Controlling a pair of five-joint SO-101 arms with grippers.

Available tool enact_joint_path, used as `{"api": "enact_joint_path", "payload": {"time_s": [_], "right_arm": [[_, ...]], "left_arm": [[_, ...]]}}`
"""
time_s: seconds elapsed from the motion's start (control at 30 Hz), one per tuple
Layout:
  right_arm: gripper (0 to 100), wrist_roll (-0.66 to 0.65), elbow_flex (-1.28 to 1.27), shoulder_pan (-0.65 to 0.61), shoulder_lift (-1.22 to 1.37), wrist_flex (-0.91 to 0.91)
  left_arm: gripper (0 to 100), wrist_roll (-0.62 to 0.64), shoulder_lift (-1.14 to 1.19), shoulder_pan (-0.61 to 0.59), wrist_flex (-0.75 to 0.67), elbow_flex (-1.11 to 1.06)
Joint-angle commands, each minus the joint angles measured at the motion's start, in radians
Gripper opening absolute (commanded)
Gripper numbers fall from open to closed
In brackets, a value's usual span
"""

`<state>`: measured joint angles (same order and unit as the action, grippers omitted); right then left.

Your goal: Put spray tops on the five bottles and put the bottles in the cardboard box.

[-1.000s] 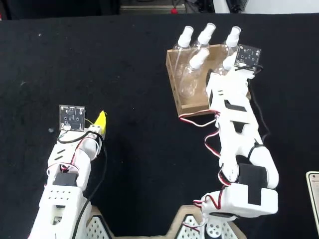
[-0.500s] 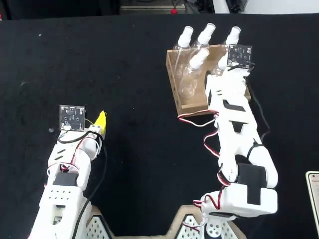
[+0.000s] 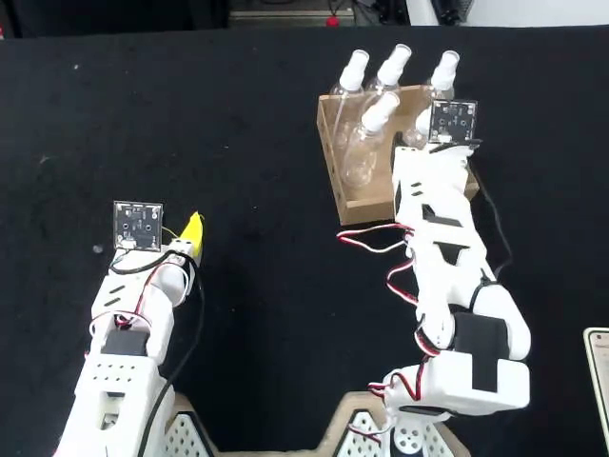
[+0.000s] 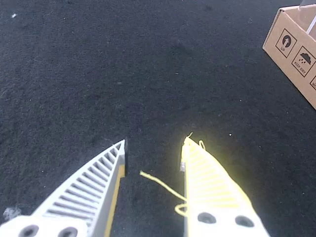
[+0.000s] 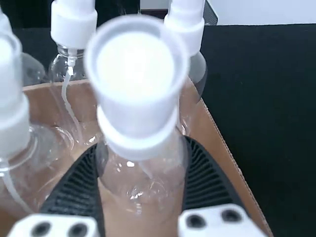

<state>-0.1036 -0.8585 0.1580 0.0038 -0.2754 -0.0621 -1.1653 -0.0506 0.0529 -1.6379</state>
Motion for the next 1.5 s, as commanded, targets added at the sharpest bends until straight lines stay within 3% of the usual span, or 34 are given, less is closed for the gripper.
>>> {"api": "enact_joint_path", "payload": {"time_s": [0.0, 0.63, 0.9, 1.47], "right_arm": [[2.2, -0.014, 0.008, -0.026, -0.024, -0.035], [2.4, -0.020, 0.041, -0.044, 0.045, -0.031], [17.6, -0.020, 0.024, -0.046, 0.041, -0.029], [18.1, -0.020, 0.021, -0.048, 0.039, -0.026]], "left_arm": [[18, 0.000, -0.009, 0.015, -0.023, 0.010], [18, 0.000, -0.009, 0.013, -0.023, 0.010], [18, 0.000, -0.009, 0.013, -0.023, 0.010], [18, 0.000, -0.009, 0.013, -0.023, 0.010]]}}
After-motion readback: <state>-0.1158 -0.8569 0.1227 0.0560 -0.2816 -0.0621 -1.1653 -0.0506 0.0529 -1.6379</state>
